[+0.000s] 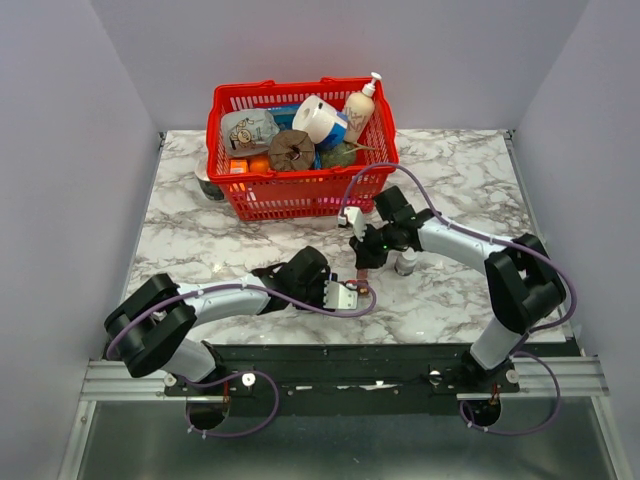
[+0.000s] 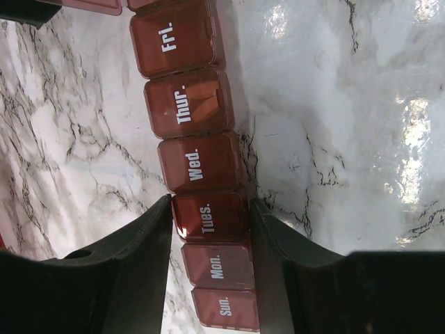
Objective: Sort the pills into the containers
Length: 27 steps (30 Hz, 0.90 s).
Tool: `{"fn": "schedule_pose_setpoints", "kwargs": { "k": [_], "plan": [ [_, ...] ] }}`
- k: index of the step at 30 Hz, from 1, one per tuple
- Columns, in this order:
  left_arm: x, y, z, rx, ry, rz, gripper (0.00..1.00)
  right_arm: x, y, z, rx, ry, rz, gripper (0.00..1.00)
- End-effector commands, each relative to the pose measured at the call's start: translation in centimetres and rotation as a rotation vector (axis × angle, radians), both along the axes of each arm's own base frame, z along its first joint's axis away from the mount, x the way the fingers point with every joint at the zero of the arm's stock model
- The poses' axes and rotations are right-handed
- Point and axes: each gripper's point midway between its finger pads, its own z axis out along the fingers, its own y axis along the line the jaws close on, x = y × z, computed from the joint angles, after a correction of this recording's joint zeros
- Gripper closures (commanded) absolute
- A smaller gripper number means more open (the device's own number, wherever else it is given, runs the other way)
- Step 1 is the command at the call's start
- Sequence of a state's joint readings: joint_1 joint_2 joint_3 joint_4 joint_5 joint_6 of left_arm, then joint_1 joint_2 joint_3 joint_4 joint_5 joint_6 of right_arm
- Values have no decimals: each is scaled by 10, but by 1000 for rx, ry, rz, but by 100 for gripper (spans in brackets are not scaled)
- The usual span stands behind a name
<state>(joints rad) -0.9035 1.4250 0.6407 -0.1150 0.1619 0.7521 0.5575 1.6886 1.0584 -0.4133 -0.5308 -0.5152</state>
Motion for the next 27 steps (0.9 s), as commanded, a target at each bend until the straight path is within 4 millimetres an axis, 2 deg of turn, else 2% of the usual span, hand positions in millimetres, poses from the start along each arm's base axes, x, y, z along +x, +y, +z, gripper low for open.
{"fn": "schedule_pose_setpoints", "kwargs": {
  "k": [1, 6, 10, 13, 21, 27],
  "plan": [
    [-7, -3, 2, -16, 10, -38, 67, -7, 2, 7, 8, 13, 51, 78],
    [-7, -1, -2, 2, 23, -23, 67, -22, 1, 18, 20, 39, 123, 79],
    [-6, -1, -5, 15, 37, -12, 67, -42, -3, 18, 16, 114, 207, 79],
    [-6, 0, -6, 22, 47, -3, 67, -49, -2, 14, 10, 156, 227, 79],
    [-6, 0, -9, 32, 61, 14, 67, -58, -4, -1, -45, 206, 231, 80],
    [-7, 1, -11, 37, 77, 30, 67, -53, -7, -14, -111, 218, 176, 80]
  ]
}}
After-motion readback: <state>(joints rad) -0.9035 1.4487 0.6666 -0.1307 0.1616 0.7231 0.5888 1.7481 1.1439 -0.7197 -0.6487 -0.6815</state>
